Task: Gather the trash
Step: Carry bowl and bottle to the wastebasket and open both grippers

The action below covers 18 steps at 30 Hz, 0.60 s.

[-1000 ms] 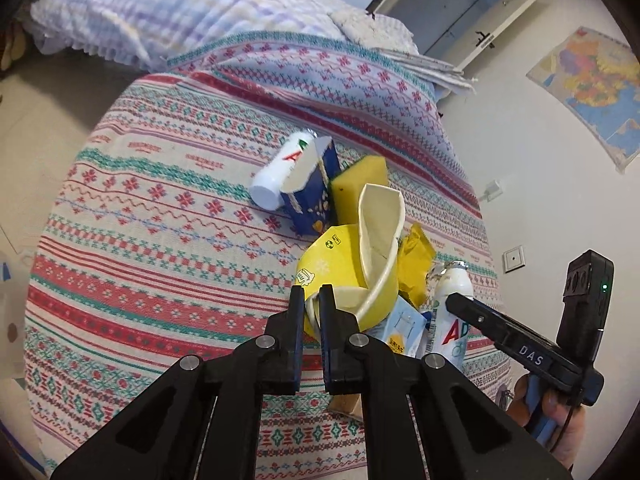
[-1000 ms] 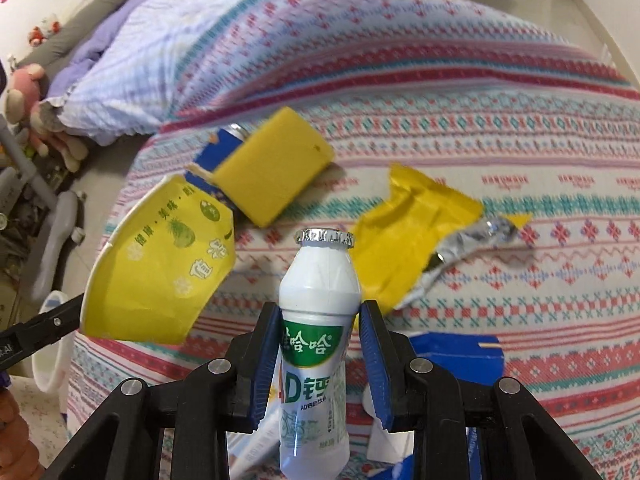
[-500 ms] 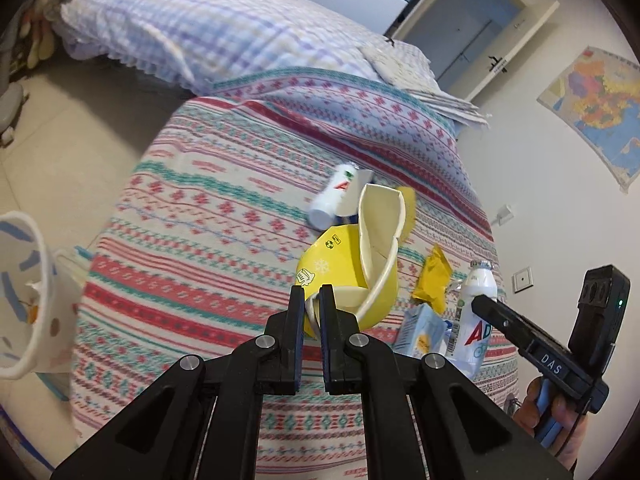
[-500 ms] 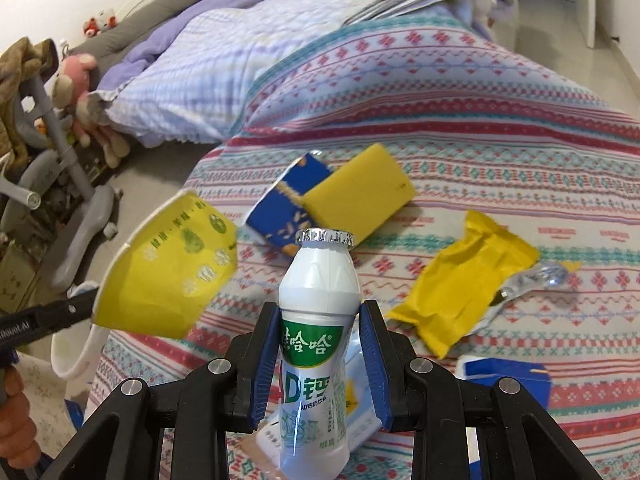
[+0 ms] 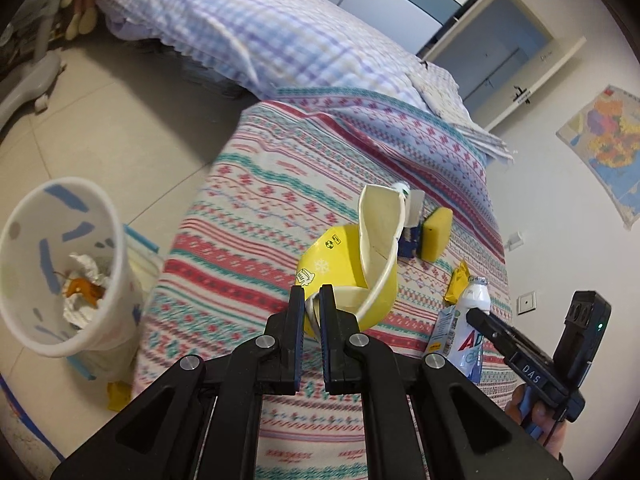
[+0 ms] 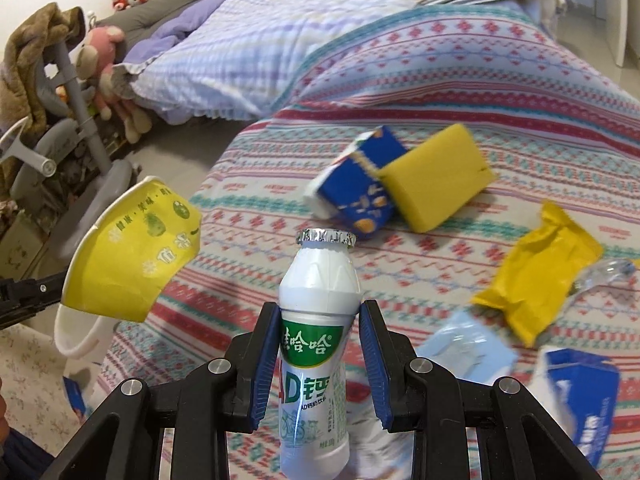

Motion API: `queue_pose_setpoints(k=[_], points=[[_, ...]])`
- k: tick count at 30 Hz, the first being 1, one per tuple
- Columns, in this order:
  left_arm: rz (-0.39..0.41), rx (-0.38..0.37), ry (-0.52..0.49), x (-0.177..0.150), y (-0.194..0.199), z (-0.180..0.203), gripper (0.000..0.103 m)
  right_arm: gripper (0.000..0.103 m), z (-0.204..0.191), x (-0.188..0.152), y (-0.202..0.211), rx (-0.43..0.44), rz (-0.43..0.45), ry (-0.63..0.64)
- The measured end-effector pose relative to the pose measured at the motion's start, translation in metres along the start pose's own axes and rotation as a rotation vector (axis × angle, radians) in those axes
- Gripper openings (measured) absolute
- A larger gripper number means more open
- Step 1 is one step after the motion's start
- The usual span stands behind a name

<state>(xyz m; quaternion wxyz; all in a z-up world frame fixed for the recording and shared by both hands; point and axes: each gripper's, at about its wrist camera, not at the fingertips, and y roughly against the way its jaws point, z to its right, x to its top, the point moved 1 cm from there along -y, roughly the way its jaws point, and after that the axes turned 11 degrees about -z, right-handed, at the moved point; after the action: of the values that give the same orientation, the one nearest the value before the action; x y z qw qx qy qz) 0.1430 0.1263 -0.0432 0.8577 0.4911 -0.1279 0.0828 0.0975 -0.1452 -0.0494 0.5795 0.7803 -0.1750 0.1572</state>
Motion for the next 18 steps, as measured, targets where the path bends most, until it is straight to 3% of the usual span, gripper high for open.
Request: queue_pose_setpoints(k=[7, 14, 18], points=[[0.037, 0.025, 0.089, -0.004, 0.030, -0.051, 0.007, 0.036, -0.034, 0.000, -0.016, 0.044, -0.010, 0.038], [0.053, 0.120, 0.258, -0.007, 0.054, -0.131, 0.007, 0.036, -0.065, -0.004, -0.037, 0.093, -0.039, 0.066], [0.043, 0.112, 0.355, -0.011, 0.060, -0.172, 0.007, 0.036, -0.080, -0.007, -0.054, 0.121, -0.066, 0.070]])
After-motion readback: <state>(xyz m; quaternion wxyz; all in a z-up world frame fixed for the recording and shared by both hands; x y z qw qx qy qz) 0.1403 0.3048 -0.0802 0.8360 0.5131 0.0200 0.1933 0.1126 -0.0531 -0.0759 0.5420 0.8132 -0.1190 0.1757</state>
